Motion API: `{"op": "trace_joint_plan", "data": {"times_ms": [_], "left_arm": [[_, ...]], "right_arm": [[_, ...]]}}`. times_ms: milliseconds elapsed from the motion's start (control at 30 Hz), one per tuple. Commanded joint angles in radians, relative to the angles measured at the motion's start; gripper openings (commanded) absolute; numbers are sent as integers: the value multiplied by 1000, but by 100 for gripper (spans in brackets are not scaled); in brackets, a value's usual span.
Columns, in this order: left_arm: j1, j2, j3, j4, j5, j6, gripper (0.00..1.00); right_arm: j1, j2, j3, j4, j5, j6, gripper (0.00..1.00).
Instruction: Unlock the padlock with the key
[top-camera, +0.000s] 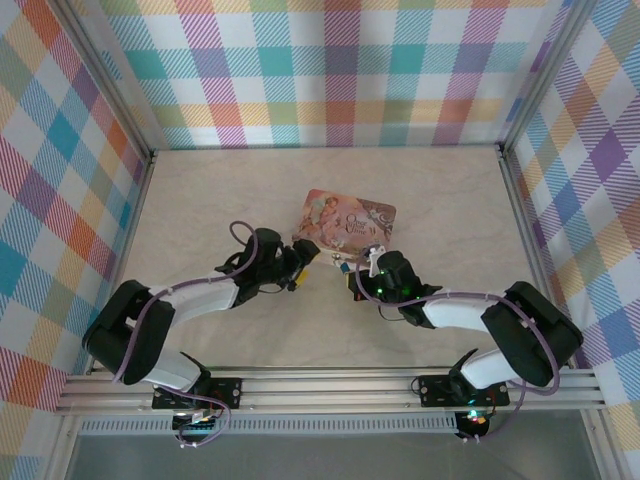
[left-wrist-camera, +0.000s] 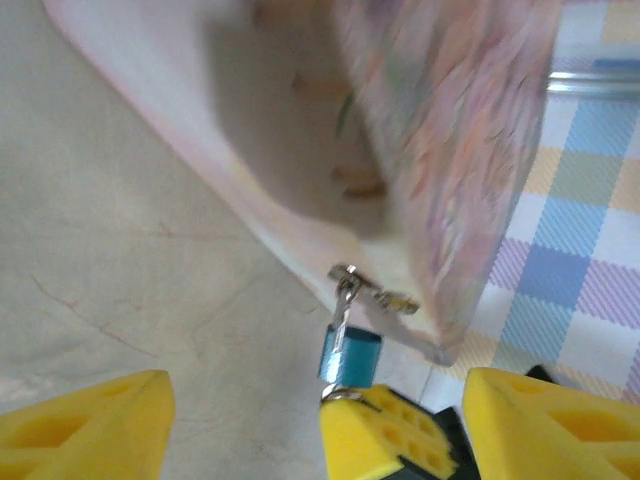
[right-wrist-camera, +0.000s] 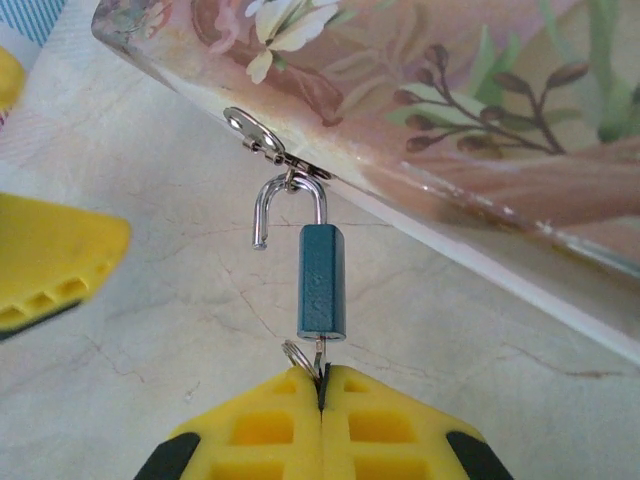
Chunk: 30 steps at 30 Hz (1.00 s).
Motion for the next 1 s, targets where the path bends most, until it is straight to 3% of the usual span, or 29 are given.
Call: {"op": "trace_joint_plan", "data": {"times_ms": [0, 233, 400, 567, 800, 967], "left_arm": [[60, -54, 54, -127, -17, 113, 81], [148, -24, 212, -347, -18, 338, 85], [181, 59, 303, -381, -25, 475, 85], [200, 205, 431, -399, 40, 585, 85], [197, 367, 582, -415, 131, 644, 85], [190, 453, 645, -457, 109, 678, 85]], "right_arm": [[-10, -8, -12, 17, -47, 129, 0], [-30, 36, -34, 55, -97, 291, 0], [-60, 69, -56, 118, -118, 321, 0], [-84, 104, -61, 136, -148, 327, 0], [-103, 133, -55, 170, -155, 317, 0], [-107, 132, -52, 159, -154, 312, 4]]}}
